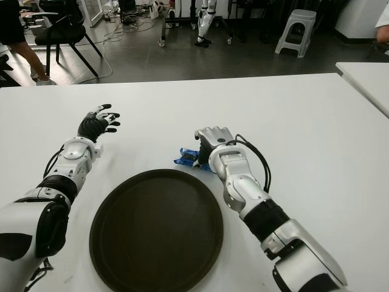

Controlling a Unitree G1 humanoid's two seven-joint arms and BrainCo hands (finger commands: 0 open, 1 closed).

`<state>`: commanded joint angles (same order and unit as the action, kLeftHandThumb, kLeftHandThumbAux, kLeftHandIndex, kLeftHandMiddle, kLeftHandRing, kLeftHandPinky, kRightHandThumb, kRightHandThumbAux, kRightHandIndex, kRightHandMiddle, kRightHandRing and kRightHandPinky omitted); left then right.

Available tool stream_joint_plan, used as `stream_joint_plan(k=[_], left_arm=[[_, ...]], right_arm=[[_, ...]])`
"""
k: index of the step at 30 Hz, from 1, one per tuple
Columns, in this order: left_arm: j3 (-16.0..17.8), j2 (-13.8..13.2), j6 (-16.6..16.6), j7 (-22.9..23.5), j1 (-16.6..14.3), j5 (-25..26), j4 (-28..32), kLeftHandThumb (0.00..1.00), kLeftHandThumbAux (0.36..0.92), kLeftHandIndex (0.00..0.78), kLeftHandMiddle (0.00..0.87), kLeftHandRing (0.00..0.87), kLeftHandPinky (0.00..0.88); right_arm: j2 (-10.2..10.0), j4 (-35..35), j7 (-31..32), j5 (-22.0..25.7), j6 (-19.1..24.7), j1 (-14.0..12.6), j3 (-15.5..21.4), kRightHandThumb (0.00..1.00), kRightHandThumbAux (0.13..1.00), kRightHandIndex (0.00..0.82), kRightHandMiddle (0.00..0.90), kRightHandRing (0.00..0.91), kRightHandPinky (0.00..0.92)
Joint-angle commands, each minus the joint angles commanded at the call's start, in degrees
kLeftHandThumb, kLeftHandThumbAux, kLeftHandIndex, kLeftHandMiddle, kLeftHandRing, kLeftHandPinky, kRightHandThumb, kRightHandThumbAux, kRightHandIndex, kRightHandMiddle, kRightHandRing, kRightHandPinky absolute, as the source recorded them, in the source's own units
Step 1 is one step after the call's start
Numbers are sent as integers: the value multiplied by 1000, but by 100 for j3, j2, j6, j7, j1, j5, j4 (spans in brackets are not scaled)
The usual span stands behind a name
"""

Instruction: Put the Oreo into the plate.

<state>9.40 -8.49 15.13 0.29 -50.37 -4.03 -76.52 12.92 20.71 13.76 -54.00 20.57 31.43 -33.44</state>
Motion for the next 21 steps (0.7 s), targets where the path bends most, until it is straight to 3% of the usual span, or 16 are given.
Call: stream_joint_plan(k=[21], left_arm=[[27,8,22,17,7,44,11,492,642,156,315,366,366]], right_arm=[[-36,-3,-112,-9,7,-91,20,0,705,281,302,351,420]])
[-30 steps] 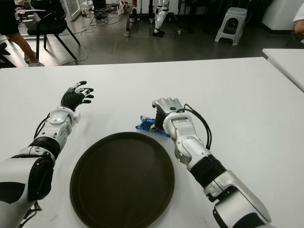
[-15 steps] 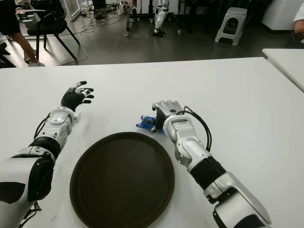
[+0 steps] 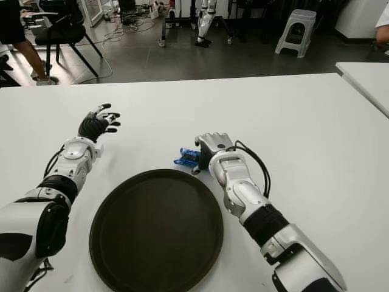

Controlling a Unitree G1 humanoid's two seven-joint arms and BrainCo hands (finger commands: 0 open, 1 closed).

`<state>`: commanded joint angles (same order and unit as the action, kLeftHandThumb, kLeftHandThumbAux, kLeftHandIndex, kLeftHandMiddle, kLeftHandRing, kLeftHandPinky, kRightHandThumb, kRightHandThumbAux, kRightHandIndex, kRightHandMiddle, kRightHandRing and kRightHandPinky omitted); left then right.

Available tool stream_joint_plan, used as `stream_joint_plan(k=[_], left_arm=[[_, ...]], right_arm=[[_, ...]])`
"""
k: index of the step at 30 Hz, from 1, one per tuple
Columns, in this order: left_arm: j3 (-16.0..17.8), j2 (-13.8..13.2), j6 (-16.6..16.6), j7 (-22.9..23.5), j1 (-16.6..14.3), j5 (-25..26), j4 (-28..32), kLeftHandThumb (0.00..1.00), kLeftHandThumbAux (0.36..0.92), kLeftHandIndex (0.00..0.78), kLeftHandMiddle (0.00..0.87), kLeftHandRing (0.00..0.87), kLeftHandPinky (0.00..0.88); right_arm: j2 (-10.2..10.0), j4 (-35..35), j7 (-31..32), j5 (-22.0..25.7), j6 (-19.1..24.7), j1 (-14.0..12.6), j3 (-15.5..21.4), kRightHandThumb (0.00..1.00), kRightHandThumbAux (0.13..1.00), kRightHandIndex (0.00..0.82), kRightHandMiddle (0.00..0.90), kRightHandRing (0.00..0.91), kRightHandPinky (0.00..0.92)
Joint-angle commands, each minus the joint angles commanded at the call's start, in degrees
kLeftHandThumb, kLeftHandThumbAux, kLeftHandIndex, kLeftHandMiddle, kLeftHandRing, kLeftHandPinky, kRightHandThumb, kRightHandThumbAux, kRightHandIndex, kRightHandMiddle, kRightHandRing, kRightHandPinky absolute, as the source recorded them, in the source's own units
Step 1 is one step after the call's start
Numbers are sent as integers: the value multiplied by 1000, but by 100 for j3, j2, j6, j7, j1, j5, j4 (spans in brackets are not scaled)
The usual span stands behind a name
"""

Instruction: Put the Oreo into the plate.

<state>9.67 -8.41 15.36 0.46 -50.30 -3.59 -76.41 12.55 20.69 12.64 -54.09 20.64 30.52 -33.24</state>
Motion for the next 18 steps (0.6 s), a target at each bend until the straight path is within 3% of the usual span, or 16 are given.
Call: stream_joint_plan(k=[18], left_arm=[[32,9,-6,46,2,23,6,486,639,163,317,365,368]], right_arm=[[-69,231,-20,86,27,14,41,0,705,280,301,350,415]])
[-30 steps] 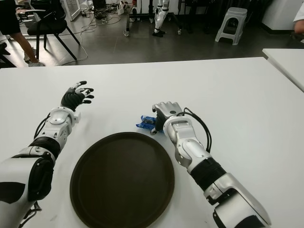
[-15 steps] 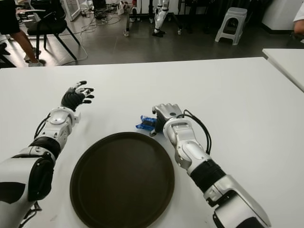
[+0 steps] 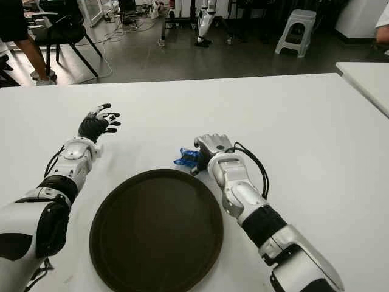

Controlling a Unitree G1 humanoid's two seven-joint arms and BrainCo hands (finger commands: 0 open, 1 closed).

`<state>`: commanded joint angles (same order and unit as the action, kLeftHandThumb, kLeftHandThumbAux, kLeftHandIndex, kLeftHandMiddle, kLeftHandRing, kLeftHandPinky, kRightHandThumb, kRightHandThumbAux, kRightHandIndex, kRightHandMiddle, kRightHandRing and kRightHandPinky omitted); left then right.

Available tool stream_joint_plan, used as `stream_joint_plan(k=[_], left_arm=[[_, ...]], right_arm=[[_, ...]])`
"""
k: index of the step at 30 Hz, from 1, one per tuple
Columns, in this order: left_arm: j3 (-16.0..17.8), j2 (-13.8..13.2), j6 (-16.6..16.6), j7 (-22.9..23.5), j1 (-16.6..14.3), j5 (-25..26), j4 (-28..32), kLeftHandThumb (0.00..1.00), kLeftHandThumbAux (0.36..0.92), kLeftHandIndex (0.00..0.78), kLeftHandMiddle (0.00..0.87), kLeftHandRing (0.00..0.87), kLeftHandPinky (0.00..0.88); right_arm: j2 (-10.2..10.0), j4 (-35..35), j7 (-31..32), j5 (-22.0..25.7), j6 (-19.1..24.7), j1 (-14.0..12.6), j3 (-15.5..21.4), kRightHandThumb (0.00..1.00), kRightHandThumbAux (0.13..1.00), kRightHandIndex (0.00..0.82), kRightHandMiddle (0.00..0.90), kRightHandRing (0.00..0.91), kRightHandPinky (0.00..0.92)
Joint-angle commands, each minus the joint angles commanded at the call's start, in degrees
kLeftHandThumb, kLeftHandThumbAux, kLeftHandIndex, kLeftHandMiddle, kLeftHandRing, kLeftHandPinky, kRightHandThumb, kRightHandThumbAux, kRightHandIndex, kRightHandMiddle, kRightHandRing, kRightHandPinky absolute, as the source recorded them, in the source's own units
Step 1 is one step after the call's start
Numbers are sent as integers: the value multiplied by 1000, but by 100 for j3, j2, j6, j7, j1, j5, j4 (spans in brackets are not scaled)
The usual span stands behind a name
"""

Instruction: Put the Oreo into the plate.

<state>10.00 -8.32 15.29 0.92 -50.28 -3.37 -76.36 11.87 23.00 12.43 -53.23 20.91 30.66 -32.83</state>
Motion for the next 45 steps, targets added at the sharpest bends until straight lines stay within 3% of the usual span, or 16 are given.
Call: stream_joint_plan(k=[13,34,45], left_arm=[[-6,-7,7,12,5,-5,1,506,630,154,312,360,360],[5,7,18,-14,4,3,7,503,634,153,310,361,357],[-29,4,4,-64,7,-33,3,489,624,151,306,352,347]], right_arm=[[-78,258,-229,132,-44,39,34,0,697,288,306,351,410],[-102,899,-824,462,-526,159,106,0,702,315,318,360,425],[-124,1398,-1174,731,-990,259,224,0,726,362,344,390,454]])
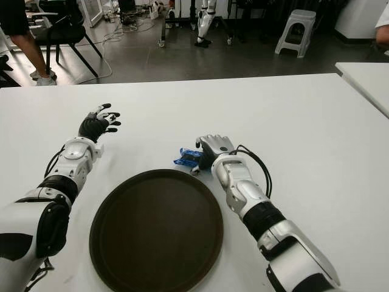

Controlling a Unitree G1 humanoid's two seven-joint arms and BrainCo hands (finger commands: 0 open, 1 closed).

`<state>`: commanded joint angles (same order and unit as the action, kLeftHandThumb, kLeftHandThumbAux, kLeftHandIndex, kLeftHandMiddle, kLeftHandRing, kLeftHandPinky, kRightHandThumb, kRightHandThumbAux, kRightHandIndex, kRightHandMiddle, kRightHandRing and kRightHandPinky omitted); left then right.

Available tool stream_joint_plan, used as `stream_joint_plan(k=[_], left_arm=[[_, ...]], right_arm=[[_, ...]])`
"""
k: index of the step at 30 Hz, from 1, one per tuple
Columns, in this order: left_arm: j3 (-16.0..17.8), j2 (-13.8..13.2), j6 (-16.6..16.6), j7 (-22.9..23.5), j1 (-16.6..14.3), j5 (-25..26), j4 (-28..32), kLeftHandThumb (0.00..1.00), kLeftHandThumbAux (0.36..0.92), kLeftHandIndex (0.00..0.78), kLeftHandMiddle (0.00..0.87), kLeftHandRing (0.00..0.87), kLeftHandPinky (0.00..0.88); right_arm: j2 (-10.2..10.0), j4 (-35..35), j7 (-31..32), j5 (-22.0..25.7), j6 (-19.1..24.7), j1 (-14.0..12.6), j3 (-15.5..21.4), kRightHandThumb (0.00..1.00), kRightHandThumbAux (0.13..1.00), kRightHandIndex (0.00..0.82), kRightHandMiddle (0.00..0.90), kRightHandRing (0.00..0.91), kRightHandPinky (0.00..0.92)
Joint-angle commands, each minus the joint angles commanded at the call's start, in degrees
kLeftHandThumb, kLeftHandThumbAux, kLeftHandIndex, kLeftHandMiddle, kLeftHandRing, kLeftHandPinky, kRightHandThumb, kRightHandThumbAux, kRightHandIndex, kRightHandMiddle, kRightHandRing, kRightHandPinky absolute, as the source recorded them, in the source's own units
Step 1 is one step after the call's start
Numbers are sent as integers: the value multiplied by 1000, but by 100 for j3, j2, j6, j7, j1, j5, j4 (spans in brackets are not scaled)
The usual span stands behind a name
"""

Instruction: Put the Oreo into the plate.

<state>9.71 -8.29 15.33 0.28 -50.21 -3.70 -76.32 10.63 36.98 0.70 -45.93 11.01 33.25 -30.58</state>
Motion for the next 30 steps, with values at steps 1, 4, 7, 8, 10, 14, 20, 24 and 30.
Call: stream_joint_plan(k=[1,4,7,8,10,14,20,24,30], left_arm=[[3,2,6,1,3,4,0,500,623,154,310,356,348],[19,7,15,13,9,23,2,516,619,158,315,362,353],[28,10,20,15,11,32,3,520,609,159,317,364,356],[31,11,22,14,12,33,3,519,608,160,317,364,354],[32,11,24,14,12,34,3,510,609,161,321,366,347],[36,17,25,24,12,39,5,501,612,158,322,371,359],[42,32,18,27,10,47,7,501,622,155,310,361,370],[44,39,40,33,15,51,13,519,625,155,309,362,369],[28,43,87,38,26,35,19,517,623,157,316,366,368]], right_arm=[[-2,46,-26,27,-37,13,8,0,725,358,342,392,455],[-8,127,-93,97,-121,34,31,0,728,358,344,400,462],[-6,230,-174,153,-208,59,47,0,733,356,344,403,448],[-4,262,-198,174,-234,67,54,0,735,355,343,406,448],[2,336,-249,222,-289,84,58,0,740,348,337,405,443],[14,496,-375,298,-416,111,77,0,744,342,332,400,433],[26,682,-535,371,-568,141,105,0,756,364,351,427,459],[25,784,-654,431,-679,157,132,0,777,397,398,499,511],[24,829,-669,519,-781,158,193,0,761,376,385,492,501]])
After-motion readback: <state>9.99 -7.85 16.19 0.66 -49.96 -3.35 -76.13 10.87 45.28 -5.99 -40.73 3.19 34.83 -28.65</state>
